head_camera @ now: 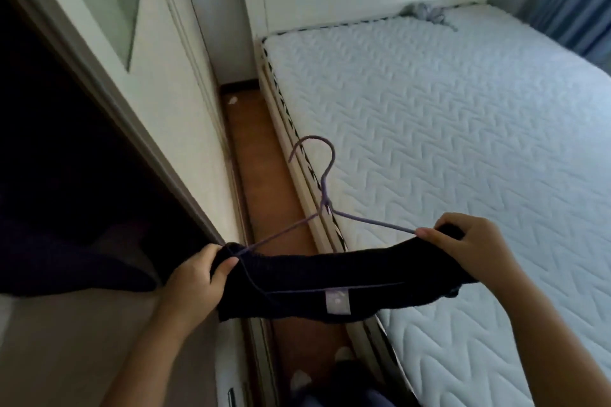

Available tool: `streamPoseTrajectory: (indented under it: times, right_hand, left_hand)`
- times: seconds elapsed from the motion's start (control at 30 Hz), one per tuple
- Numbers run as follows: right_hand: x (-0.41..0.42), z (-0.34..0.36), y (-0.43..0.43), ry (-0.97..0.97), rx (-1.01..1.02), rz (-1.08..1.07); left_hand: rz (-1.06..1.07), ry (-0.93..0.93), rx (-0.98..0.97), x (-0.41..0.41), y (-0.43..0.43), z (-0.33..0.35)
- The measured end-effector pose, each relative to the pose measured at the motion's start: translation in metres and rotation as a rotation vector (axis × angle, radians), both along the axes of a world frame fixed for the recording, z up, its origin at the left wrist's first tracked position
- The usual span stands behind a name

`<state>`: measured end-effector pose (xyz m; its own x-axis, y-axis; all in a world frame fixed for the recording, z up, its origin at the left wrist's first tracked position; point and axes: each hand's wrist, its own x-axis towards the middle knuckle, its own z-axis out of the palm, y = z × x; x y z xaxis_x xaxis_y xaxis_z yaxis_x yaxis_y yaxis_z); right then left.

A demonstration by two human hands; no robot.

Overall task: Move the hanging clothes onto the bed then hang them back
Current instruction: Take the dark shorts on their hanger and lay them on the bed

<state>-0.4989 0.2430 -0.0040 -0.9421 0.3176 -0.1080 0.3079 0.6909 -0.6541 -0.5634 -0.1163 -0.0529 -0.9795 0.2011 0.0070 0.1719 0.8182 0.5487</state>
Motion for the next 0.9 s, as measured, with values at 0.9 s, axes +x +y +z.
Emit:
streamPoseTrajectory:
  times: [0.9]
  right_hand:
    - [0.59, -0.057, 0.135, 0.05, -0.041, -0.995]
  left_hand:
    - [-0.919, -0.079, -0.103, 0.32, 0.364, -0.034]
